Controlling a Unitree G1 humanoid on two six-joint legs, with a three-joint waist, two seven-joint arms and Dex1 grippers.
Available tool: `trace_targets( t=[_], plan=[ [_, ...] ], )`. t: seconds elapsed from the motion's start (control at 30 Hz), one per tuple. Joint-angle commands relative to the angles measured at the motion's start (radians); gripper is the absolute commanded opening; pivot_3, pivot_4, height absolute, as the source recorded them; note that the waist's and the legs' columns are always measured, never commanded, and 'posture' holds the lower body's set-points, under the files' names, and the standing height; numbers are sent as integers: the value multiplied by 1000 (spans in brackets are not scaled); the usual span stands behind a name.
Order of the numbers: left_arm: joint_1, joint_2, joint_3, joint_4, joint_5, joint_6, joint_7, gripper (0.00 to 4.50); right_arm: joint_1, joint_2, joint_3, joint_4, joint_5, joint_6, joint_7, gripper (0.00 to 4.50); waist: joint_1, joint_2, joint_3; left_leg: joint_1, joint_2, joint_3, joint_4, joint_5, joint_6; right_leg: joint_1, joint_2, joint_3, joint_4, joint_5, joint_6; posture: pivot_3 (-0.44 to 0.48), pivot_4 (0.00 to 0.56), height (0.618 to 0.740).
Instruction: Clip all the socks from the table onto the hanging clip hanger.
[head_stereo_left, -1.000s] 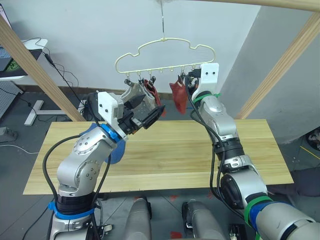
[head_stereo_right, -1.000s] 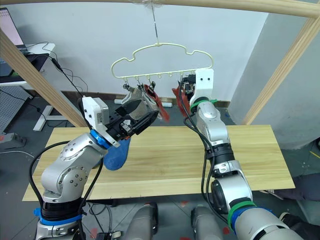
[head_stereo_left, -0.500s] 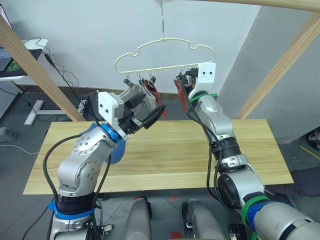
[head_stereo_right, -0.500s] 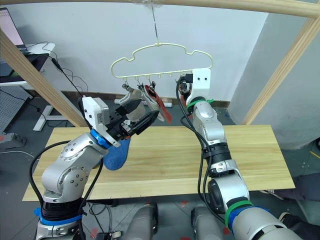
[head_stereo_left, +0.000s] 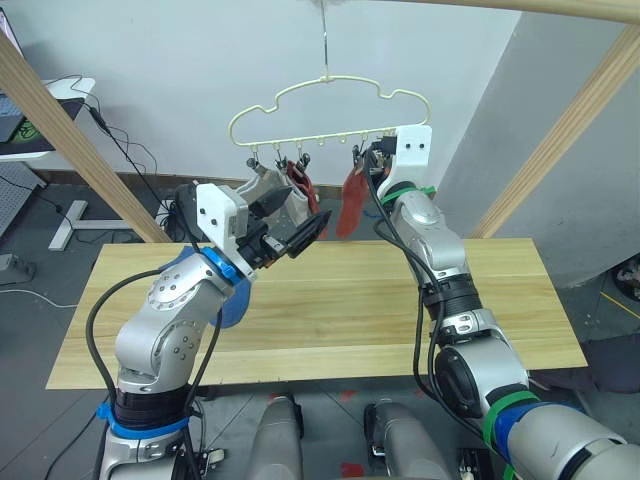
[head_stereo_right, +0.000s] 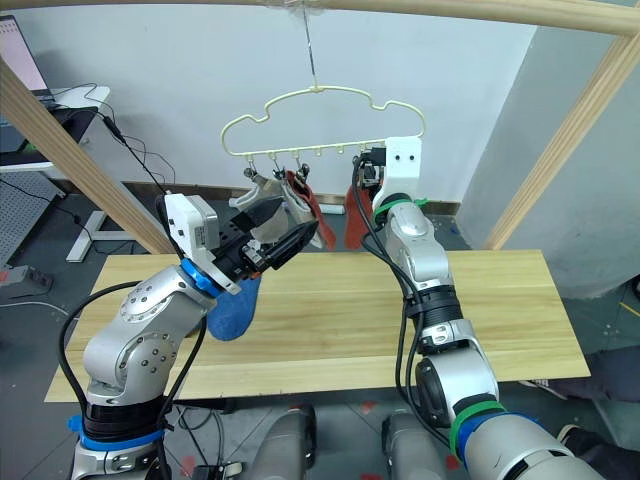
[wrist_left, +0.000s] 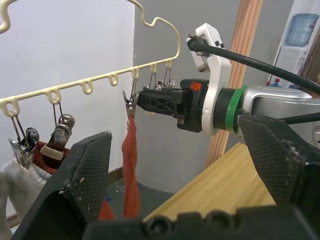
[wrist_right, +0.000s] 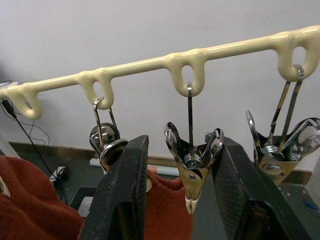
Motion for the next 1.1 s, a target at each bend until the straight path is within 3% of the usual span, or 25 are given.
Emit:
trace_targets(
  t=[0.03,1.1],
  plan=[
    [-9,4,-6,-31,6,-25,-10,4500,-30,-2,-7,-57,3,-13,-7,1853,0,0,0,0,0,0,0,0,0,0,0,0,0,0,0,105,226,740],
    [-16,1,-13,-27,13,-32,-14,4500,-24,11,-2,-85,18,24,5,1853,0,0,0,0,0,0,0,0,0,0,0,0,0,0,0,108,216,740]
  ],
)
